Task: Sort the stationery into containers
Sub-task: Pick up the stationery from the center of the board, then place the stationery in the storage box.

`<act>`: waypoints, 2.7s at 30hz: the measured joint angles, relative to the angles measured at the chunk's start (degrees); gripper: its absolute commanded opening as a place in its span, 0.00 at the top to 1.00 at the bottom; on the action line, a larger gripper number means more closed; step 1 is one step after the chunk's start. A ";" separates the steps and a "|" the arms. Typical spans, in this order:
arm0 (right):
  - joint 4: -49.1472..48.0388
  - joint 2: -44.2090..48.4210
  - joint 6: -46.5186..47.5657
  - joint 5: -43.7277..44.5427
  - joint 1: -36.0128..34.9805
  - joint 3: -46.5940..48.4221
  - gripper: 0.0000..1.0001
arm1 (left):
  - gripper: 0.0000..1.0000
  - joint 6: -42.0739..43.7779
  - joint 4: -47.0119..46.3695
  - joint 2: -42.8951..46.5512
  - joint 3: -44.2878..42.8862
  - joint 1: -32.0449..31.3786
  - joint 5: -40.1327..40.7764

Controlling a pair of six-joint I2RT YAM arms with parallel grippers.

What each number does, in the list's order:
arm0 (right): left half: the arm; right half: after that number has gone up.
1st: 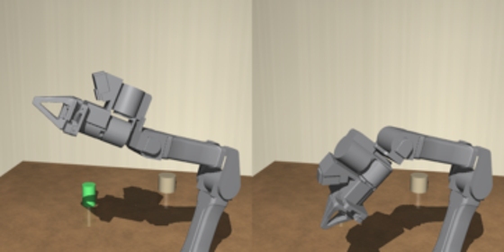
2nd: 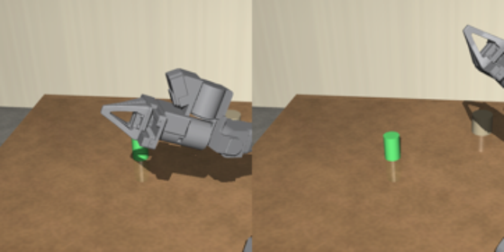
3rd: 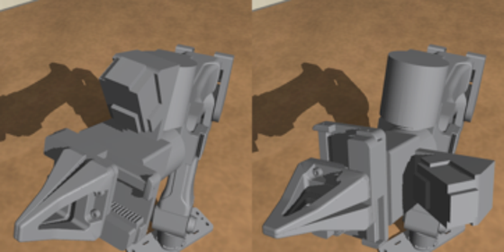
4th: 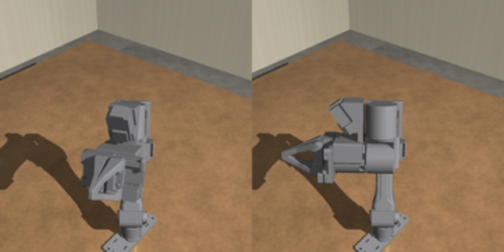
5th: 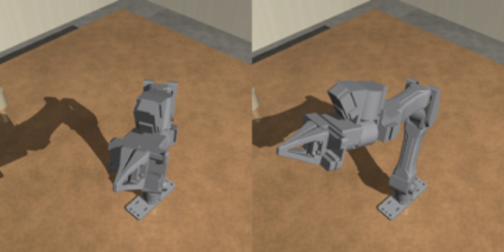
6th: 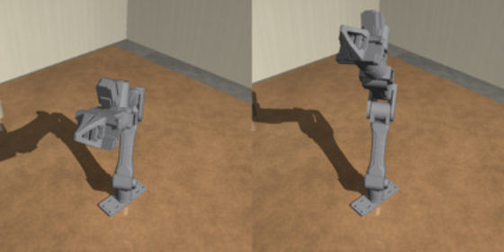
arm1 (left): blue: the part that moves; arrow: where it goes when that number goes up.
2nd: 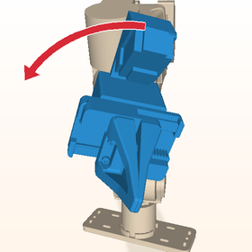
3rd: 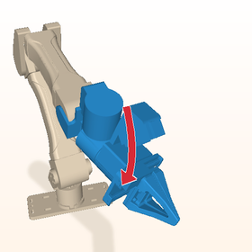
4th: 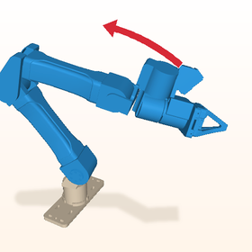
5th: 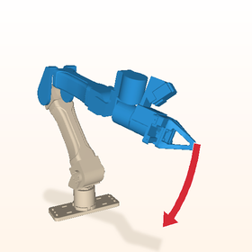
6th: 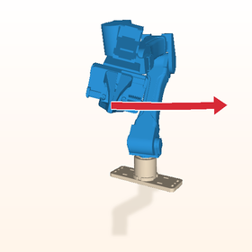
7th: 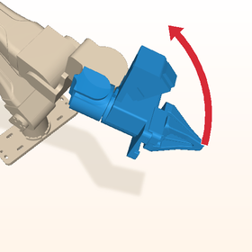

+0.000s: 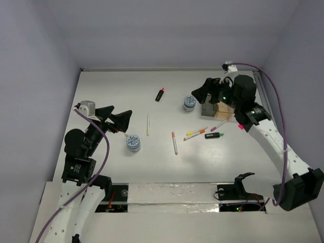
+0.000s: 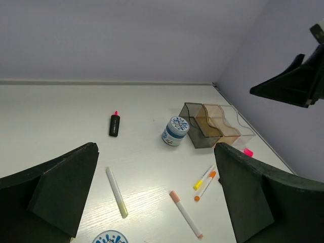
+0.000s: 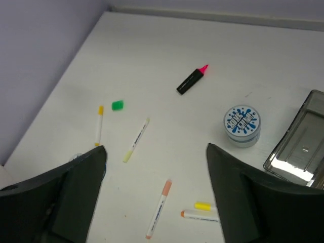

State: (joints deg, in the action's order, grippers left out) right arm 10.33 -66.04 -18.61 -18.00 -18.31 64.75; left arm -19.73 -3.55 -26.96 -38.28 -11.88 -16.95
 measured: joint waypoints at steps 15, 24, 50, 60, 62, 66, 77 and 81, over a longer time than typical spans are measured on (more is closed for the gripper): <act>11.13 -18.88 7.45 17.70 -6.32 9.81 0.40 | 1.00 0.94 0.44 0.04 -0.11 0.00 -0.76; 13.07 -30.69 10.19 18.84 -6.91 18.08 0.12 | 0.74 0.83 1.42 -1.46 -0.13 0.00 -0.81; 17.64 -51.63 12.35 27.26 -6.91 30.16 0.21 | 0.63 0.81 1.57 -1.44 -0.13 0.00 -0.61; 17.44 -52.35 11.37 28.17 -6.91 30.56 0.51 | 0.62 0.81 1.57 -1.42 -0.13 0.37 -0.61; 16.65 -51.08 11.13 28.59 -6.91 29.24 0.52 | 0.62 0.81 1.57 -1.42 -0.13 0.37 -0.61; 15.85 -45.57 10.62 29.86 -6.45 26.10 0.53 | 0.61 0.81 1.57 -1.40 -0.13 0.37 -0.61; 11.63 -38.25 9.31 31.63 0.76 25.59 0.53 | 0.58 0.76 1.60 -0.92 -0.13 0.37 -0.63; 11.93 -39.82 9.11 32.35 2.25 25.59 0.53 | 0.56 0.76 1.60 -0.92 -0.13 0.37 -0.63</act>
State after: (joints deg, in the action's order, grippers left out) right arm 22.26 -105.86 -9.50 14.35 -16.05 90.35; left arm -18.96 -1.96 -27.88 -38.41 -11.51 -17.58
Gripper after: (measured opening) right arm 0.700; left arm 0.427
